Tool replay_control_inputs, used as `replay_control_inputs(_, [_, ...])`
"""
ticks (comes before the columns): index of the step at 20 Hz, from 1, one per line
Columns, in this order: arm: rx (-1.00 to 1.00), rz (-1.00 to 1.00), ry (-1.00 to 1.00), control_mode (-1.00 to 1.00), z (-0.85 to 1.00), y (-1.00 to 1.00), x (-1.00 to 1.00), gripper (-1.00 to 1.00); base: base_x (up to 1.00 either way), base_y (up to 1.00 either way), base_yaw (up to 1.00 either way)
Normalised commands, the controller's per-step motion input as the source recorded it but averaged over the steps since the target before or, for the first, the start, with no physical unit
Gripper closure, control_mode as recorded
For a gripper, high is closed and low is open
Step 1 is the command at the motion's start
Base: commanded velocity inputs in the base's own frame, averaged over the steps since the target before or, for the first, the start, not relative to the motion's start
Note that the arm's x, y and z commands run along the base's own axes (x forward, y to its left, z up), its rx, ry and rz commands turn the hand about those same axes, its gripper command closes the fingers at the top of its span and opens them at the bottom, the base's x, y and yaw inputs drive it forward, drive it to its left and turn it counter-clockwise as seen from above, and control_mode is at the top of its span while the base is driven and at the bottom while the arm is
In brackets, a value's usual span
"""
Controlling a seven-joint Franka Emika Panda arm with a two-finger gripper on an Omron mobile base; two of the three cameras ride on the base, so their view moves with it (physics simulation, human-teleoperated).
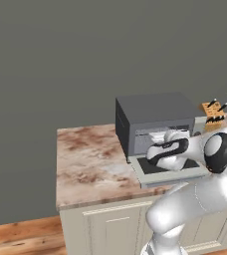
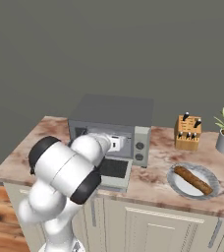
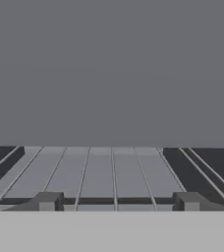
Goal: Pull the toaster oven rack outwards. Pick up the baguette from the plate and place it on the toaster oven rack. Close the toaster oven door fully and set the temperature to the lowest setting.
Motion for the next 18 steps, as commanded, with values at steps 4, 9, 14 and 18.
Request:
replay_control_inputs(4, [0.0, 0.09, 0.03, -1.0, -0.31, 0.0, -0.71, -1.0, 0.0, 0.0, 0.0])
replay_control_inputs(9, [-0.05, 0.05, 0.25, -1.0, -0.08, 0.0, -0.57, -1.0, 0.0, 0.0, 0.0])
replay_control_inputs(14, [-0.13, 0.01, 0.48, -1.0, -0.23, 0.0, -0.43, -1.0, 0.0, 0.0, 0.0])
replay_control_inputs(18, [-0.15, 0.01, 0.52, -1.0, -0.37, 0.0, -0.39, -1.0, 0.0, 0.0, 0.0])
